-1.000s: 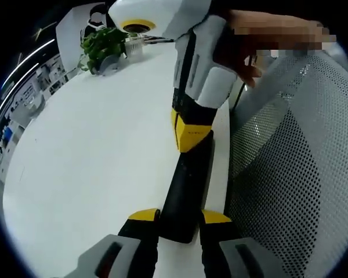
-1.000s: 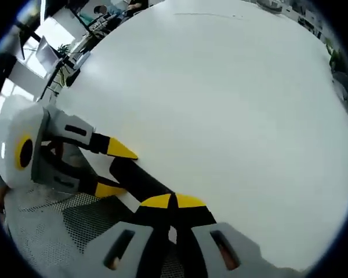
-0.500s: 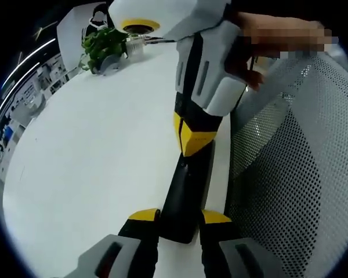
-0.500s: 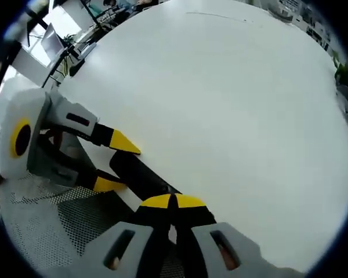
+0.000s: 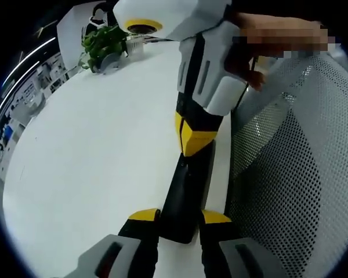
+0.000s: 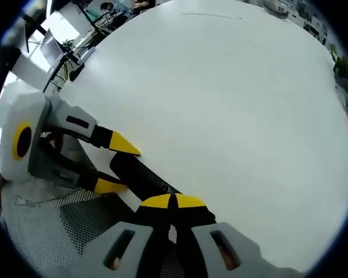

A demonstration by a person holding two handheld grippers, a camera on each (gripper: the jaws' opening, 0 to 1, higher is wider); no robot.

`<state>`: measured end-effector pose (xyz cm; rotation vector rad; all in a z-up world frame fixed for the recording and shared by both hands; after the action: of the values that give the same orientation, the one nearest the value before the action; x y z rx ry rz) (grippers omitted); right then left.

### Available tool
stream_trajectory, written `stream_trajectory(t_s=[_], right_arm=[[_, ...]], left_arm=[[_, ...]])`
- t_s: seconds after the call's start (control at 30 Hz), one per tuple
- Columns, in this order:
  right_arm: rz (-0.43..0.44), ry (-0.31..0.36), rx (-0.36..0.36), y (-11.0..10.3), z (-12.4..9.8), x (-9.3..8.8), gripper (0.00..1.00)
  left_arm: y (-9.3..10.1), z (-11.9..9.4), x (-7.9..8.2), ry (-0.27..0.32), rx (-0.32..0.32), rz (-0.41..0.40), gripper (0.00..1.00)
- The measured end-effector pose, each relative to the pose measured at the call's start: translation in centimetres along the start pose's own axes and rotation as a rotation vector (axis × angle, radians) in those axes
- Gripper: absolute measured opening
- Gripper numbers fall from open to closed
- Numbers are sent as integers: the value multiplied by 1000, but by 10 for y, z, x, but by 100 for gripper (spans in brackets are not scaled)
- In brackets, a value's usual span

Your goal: Press the specified remote control buttons in sequence, fully releasing each button before pressing the next.

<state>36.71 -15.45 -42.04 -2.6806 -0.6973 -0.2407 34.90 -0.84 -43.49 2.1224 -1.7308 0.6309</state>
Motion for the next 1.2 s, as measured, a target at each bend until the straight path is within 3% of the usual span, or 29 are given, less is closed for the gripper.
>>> stream_trajectory(t_s=[0.2, 0.4, 0.8, 1.0, 1.2], right_arm=[[20, 4, 12, 3, 2, 1, 0], [-29, -2, -15, -1, 1, 0, 0], [-17, -15, -14, 0, -1, -1, 0], [-74, -25, -42, -5, 0, 0, 0], [-71, -28, -46, -3, 1, 0, 0]], left_arm=[[-1, 2, 0, 0, 0, -2, 27], [-1, 2, 0, -1, 1, -6, 27], [0, 2, 0, 0, 3, -7, 27], [0, 1, 0, 0, 2, -5, 27], [1, 0, 0, 0, 4, -5, 27]])
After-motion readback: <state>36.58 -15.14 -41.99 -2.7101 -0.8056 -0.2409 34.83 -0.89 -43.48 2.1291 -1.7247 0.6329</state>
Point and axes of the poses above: the point that each gripper's makers call its tool centre point, and the gripper's own axes: z roughly forward along the fingers, y roughly to its right, x roughly out of its top, the point moved 10 cm from there along -z, roughly backward along the fingers, and after that the axes turned 4 degrees about z, right-handed, at the moved point
